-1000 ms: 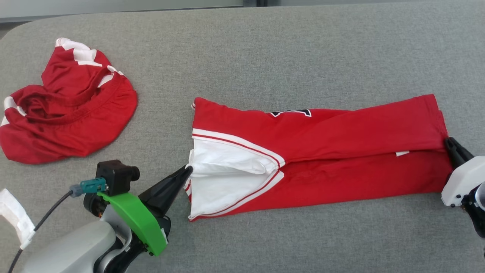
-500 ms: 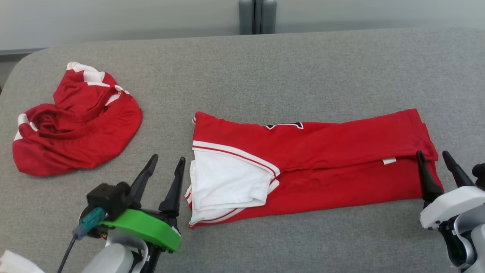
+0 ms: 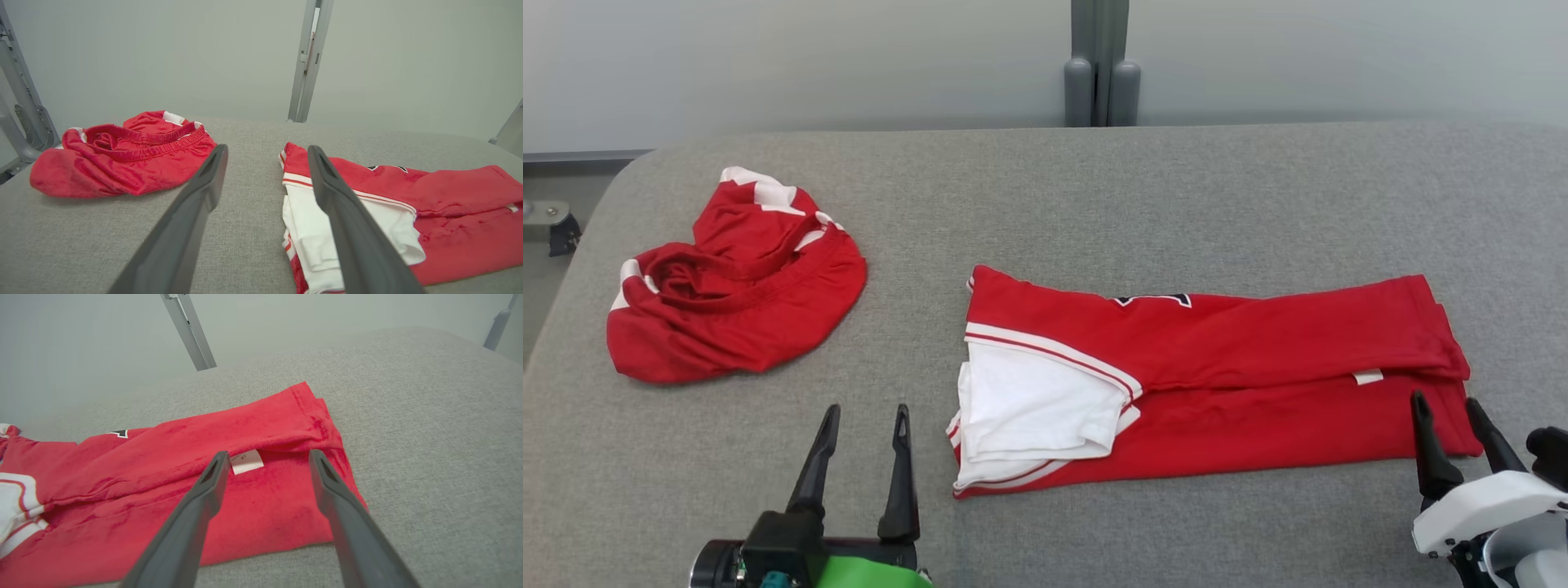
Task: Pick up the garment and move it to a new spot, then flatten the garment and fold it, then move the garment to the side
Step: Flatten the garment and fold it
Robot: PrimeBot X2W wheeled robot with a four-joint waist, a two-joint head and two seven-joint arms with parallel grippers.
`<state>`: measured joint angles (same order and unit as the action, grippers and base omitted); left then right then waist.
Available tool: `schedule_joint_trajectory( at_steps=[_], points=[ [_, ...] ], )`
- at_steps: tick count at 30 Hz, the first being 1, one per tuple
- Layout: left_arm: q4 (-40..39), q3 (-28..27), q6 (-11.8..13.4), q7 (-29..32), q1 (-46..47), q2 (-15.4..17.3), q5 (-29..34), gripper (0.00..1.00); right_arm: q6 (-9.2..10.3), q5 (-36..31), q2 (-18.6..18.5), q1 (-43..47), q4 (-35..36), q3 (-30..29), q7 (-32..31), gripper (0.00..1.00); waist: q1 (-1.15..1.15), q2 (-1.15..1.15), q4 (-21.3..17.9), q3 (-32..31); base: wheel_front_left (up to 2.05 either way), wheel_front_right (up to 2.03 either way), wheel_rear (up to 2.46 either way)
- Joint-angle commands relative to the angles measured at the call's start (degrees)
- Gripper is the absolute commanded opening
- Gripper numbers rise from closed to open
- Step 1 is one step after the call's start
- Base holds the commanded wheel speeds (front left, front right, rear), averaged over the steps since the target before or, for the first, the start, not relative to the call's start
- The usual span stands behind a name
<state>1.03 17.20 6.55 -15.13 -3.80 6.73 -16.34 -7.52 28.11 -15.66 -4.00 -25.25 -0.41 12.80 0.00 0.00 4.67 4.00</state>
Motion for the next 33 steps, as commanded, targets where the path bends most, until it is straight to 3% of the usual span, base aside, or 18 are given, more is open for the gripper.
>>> schedule_joint_trajectory(
  at_steps=[1,8,20,33],
  points=[
    [0.3,0.1,-0.1,0.0,-1.3,-0.3,2.1,1.00,0.06,-0.1,0.2,0.6,-0.9,-0.8,0.4,1.00,0.00,0.00,1.4,-1.2,0.00,0.00,0.00],
    [0.9,0.6,-1.1,0.0,-3.3,-1.9,7.0,1.00,0.04,-1.0,0.2,-1.9,-6.2,-5.4,-2.4,1.00,0.00,0.00,3.8,-1.9,0.00,0.00,0.00],
    [1.5,1.8,-3.2,0.0,-2.1,-3.3,9.3,1.00,0.04,-7.0,-3.6,-11.0,-19.6,-15.8,-12.0,1.00,0.00,0.00,7.6,0.1,0.00,0.00,0.00],
    [1.7,2.3,-3.9,0.0,0.2,-3.8,9.0,1.00,0.02,-9.4,-1.8,-15.1,-26.4,-15.7,-15.6,1.00,0.00,0.00,7.6,3.6,0.00,0.00,0.00]
  ],
)
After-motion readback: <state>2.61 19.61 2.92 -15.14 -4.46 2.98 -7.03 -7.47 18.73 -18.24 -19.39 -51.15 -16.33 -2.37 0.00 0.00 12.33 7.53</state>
